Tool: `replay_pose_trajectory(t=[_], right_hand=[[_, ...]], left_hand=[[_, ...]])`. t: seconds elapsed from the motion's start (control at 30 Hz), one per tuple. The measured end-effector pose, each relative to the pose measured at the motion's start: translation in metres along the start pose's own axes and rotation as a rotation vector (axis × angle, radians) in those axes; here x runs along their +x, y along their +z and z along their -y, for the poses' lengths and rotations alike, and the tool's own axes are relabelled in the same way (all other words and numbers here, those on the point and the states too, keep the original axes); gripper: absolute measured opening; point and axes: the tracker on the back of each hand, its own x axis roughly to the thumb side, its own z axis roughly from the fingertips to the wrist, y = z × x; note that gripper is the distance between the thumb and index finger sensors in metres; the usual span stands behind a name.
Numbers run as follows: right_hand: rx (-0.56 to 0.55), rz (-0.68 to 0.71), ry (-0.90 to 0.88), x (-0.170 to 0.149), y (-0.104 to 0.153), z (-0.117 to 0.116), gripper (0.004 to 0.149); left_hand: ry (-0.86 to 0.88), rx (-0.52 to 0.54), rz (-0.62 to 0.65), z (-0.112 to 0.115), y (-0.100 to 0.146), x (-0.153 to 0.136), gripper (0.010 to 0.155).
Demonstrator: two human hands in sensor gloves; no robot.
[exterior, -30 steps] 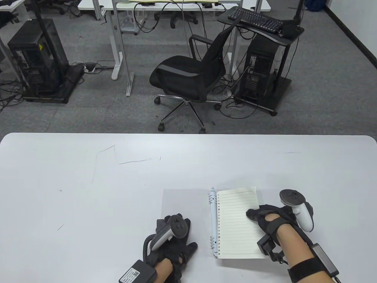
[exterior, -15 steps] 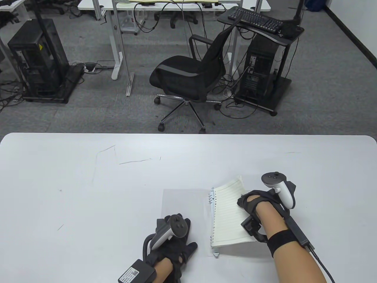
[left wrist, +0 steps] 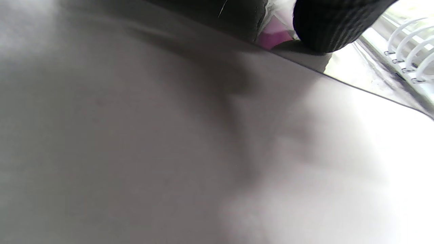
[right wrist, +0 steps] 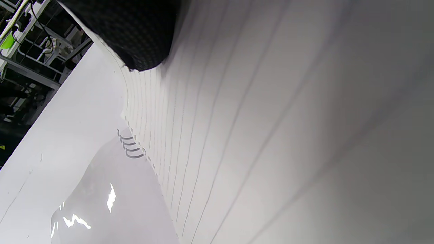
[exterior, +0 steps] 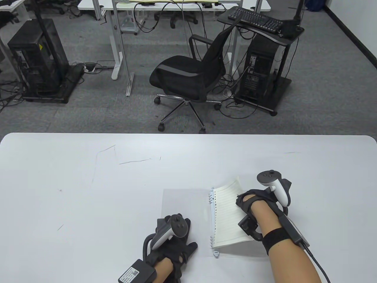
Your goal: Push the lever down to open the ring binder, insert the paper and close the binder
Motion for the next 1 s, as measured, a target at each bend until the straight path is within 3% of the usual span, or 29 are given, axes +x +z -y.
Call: replay_pose_trajectory(t=[1.0], right_hand=[[-0.018, -0.019, 0.083, 0.0059, 0.0013, 0.0067, 0.048]], left_hand=[[-0.001, -0.003, -0.003, -0.0008, -0.0002, 0.0002, 0.079]])
